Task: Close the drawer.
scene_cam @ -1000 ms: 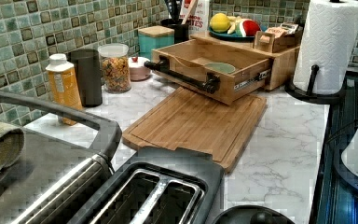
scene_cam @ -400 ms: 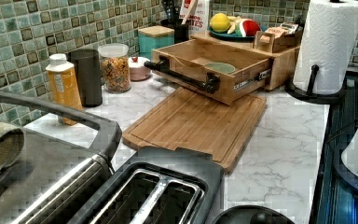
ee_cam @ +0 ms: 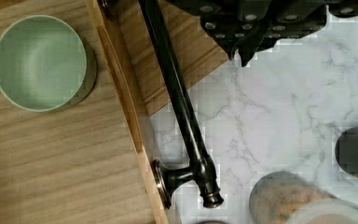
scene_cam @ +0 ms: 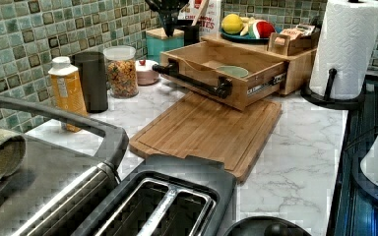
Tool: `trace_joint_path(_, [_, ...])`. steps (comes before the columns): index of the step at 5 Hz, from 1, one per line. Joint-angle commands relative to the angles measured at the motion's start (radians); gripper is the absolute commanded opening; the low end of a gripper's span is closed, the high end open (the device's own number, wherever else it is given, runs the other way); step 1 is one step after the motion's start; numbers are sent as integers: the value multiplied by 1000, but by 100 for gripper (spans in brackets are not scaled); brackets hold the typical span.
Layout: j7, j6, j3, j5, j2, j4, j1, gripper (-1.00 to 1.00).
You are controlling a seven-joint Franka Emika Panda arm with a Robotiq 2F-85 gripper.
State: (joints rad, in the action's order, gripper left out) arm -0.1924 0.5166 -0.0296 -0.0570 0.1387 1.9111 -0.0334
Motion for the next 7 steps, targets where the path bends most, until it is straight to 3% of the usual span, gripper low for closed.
trace_joint_path(1, [-128, -9, 29, -77, 182, -139, 42, -100])
trace_joint_path(4, [-76, 193, 8, -202, 231, -41, 63, -100])
trace_joint_path(6, [-102, 129, 10, -194, 259, -90, 50, -100])
trace_joint_path(7, [-162, 97, 15, -154, 275, -103, 15, -100])
